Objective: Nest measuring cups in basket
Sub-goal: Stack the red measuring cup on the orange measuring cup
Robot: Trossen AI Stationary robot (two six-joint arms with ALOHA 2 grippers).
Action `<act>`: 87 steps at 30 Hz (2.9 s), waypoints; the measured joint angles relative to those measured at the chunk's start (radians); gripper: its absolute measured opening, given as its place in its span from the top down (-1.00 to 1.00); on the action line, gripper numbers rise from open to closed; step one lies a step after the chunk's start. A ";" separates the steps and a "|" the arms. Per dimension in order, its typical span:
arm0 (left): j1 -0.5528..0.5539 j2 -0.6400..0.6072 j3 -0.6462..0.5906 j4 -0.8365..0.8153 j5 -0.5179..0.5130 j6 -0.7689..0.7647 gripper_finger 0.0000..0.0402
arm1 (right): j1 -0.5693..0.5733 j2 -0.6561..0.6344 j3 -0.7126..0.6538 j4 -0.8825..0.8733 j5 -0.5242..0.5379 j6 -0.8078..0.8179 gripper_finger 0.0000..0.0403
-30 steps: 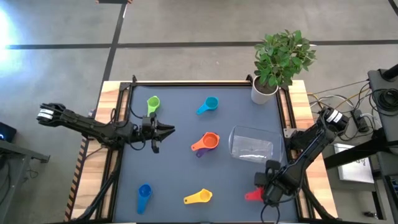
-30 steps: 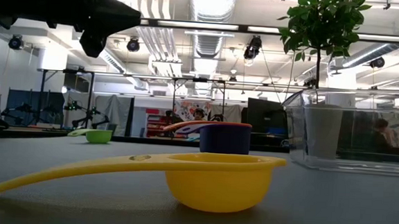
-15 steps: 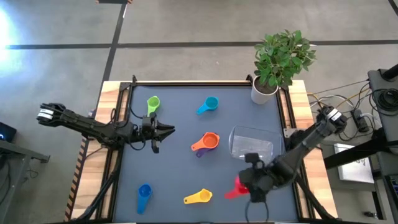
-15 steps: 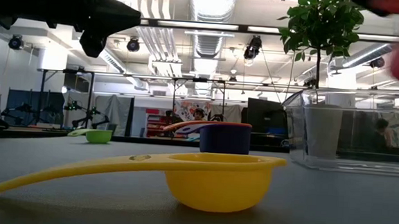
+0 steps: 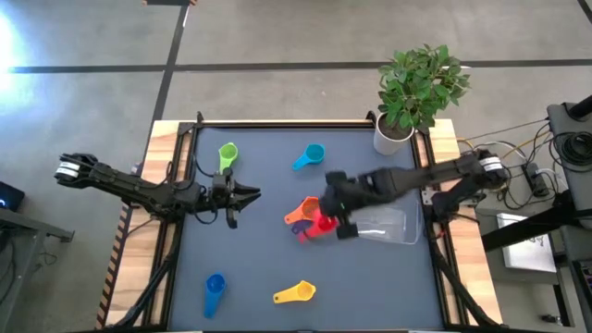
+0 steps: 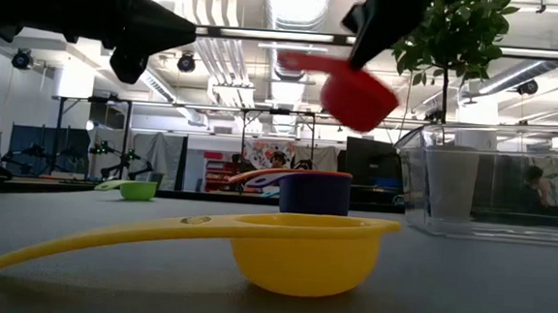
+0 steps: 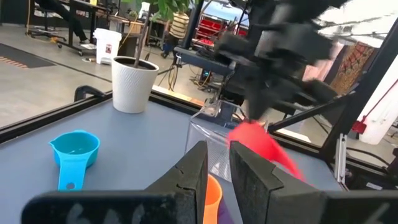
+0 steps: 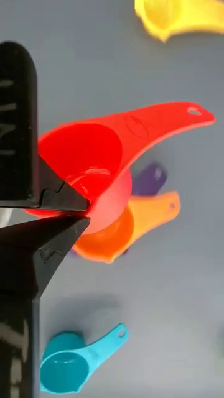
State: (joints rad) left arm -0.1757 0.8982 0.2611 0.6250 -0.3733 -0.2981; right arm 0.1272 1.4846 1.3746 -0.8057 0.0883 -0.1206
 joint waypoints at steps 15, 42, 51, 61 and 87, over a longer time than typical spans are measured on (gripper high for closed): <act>0.000 0.000 0.000 -0.023 0.022 -0.052 0.75 | -0.253 0.210 0.048 0.040 -0.249 -0.217 0.96; -0.004 0.005 -0.002 -0.062 0.019 -0.086 0.75 | -0.252 0.181 0.126 0.010 -0.283 -0.178 0.49; -0.004 0.097 -0.002 -0.005 0.017 -0.104 0.75 | -0.168 -0.017 -0.020 0.222 -0.271 -0.114 0.58; -0.005 0.198 0.031 0.036 0.029 -0.105 0.75 | -0.025 -0.225 -0.537 1.026 -0.397 0.032 0.70; 0.064 0.840 0.583 -0.007 0.103 0.176 0.75 | 0.299 -0.533 -0.874 1.386 -0.081 -0.048 0.96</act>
State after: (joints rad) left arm -0.1118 1.7384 0.8446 0.6182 -0.2703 -0.1223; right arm 0.4258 0.9513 0.5003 0.5806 0.0073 -0.1686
